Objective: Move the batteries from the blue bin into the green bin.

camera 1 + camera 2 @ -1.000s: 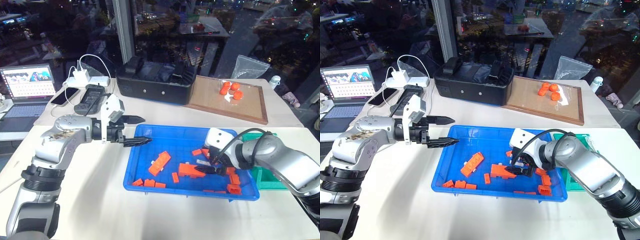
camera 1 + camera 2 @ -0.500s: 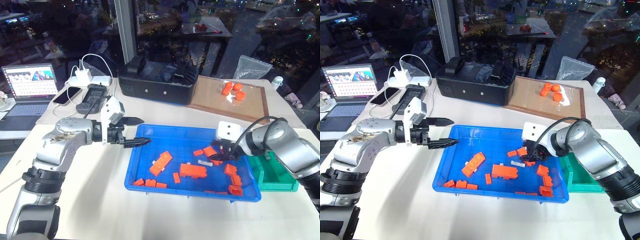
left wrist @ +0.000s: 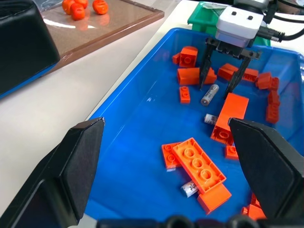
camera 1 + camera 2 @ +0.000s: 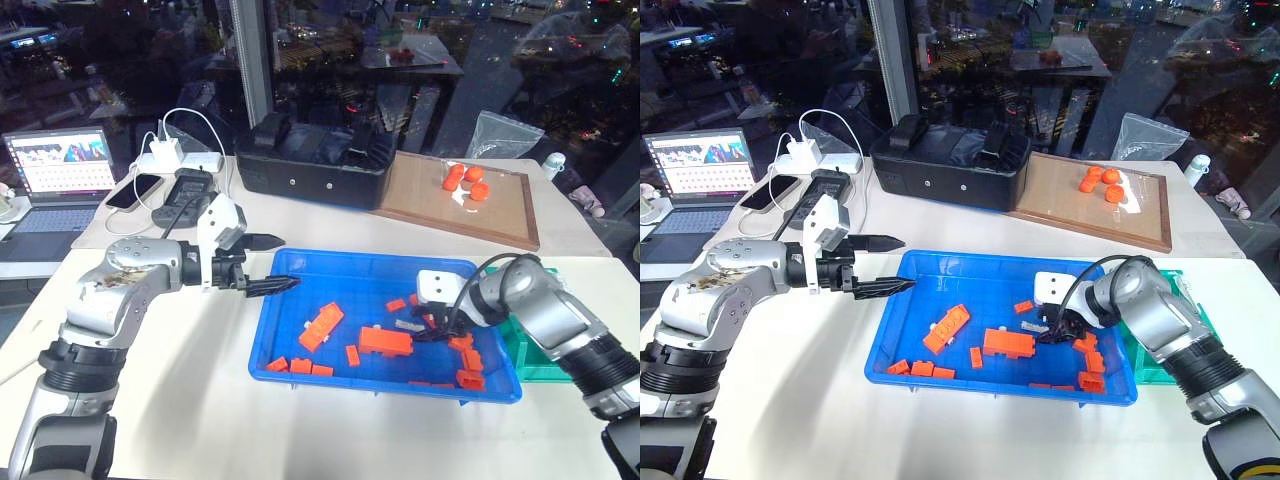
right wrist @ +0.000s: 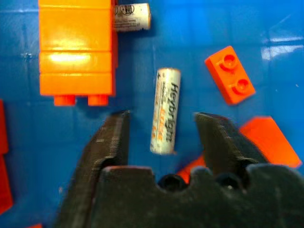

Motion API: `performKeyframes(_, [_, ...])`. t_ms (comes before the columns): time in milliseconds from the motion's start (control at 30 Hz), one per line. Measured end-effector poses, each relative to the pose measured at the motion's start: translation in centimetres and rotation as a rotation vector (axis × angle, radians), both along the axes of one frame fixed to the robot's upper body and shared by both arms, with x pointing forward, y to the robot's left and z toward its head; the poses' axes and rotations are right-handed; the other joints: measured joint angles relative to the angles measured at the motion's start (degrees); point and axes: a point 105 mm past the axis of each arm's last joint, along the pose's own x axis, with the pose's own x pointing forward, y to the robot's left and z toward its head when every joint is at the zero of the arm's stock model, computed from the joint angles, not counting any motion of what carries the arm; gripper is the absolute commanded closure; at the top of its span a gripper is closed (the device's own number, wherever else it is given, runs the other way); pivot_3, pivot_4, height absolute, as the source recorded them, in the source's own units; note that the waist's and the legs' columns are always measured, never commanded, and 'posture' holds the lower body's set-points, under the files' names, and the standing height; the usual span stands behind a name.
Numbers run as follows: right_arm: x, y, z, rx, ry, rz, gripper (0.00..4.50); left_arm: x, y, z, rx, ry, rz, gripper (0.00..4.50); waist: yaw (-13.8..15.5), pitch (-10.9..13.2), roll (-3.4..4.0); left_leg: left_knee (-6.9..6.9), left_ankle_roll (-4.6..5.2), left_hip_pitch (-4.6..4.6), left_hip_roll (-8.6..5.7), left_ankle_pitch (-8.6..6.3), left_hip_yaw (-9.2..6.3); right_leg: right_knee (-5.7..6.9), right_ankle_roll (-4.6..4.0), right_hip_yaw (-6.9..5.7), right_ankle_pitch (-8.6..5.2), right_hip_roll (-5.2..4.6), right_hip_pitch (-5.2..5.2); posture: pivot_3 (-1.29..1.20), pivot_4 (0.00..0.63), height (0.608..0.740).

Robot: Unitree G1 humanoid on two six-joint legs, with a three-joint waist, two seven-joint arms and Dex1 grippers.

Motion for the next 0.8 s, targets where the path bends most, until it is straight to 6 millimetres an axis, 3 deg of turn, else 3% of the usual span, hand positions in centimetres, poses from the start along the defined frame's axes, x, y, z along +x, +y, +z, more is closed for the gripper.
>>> performKeyframes(100, [0.1, -0.1, 0.0, -0.016, -0.014, 0.007, 4.28, -0.1, -0.1, 0.1, 0.002, -0.002, 0.001, 0.0, 0.04, 0.0, 0.0, 0.02, 0.0, 0.05, 0.0, 0.0, 0.02, 0.0, 0.0, -0.02, 0.0, -0.01, 0.01, 0.0, 0.15, 0.738])
performKeyframes(300, [0.0, -1.0, 1.4, -0.047, -0.054, 0.001, 4.28, -0.7, -0.6, 0.8, -0.077, 0.023, -0.056, 0.0, 0.18, 0.02, 0.08, 0.01, 0.0, -0.03, -0.02, 0.0, 0.0, 0.03, 0.0, -0.01, 0.0, -0.07, -0.03, 0.0, 0.15, 0.738])
performKeyframes(433, [0.4, -3.6, 7.6, -0.042, -0.193, -0.099, 4.28, -1.6, -1.6, 2.4, -0.153, 0.025, -0.155, 0.0, 0.45, 0.03, 0.16, -0.01, -0.01, -0.03, -0.02, 0.0, 0.01, 0.01, 0.01, -0.01, 0.0, -0.08, -0.04, 0.0, 0.15, 0.738])
performKeyframes(533, [0.1, -7.6, 12.7, -0.084, -0.316, -0.244, 4.28, -2.0, -2.2, 3.0, -0.168, 0.019, -0.217, 0.0, 0.94, 0.02, 0.18, -0.02, -0.01, 0.04, -0.04, 0.0, 0.08, -0.06, -0.01, -0.09, -0.01, -0.07, -0.04, 0.0, 0.15, 0.738])
performKeyframes(600, [-0.5, -9.9, 14.3, -0.11, -0.353, -0.331, 4.28, -2.2, -2.5, 2.8, -0.164, 0.038, -0.25, 0.0, 0.98, 0.01, 0.16, -0.03, -0.02, 0.12, 0.0, -0.01, 0.17, -0.13, -0.07, -0.14, -0.04, -0.08, -0.07, 0.0, 0.15, 0.738])
performKeyframes(667, [-1.0, -11.5, 14.1, -0.125, -0.342, -0.392, 4.28, -2.7, -3.1, 2.4, -0.147, 0.06, -0.304, 0.0, 0.93, 0.01, 0.15, -0.02, -0.02, 0.11, 0.0, -0.01, 0.15, -0.13, -0.1, -0.14, -0.06, -0.1, 0.05, 0.0, 0.15, 0.738])
performKeyframes(800, [-2.3, -15.5, 10.6, -0.192, -0.243, -0.549, 4.28, -2.9, -4.0, 0.9, -0.06, 0.047, -0.371, 0.0, 0.96, -0.03, 0.28, 0.02, -0.01, 0.1, -0.04, -0.01, 0.13, -0.12, -0.1, -0.08, -0.05, -0.16, 0.2, 0.0, 0.15, 0.738])
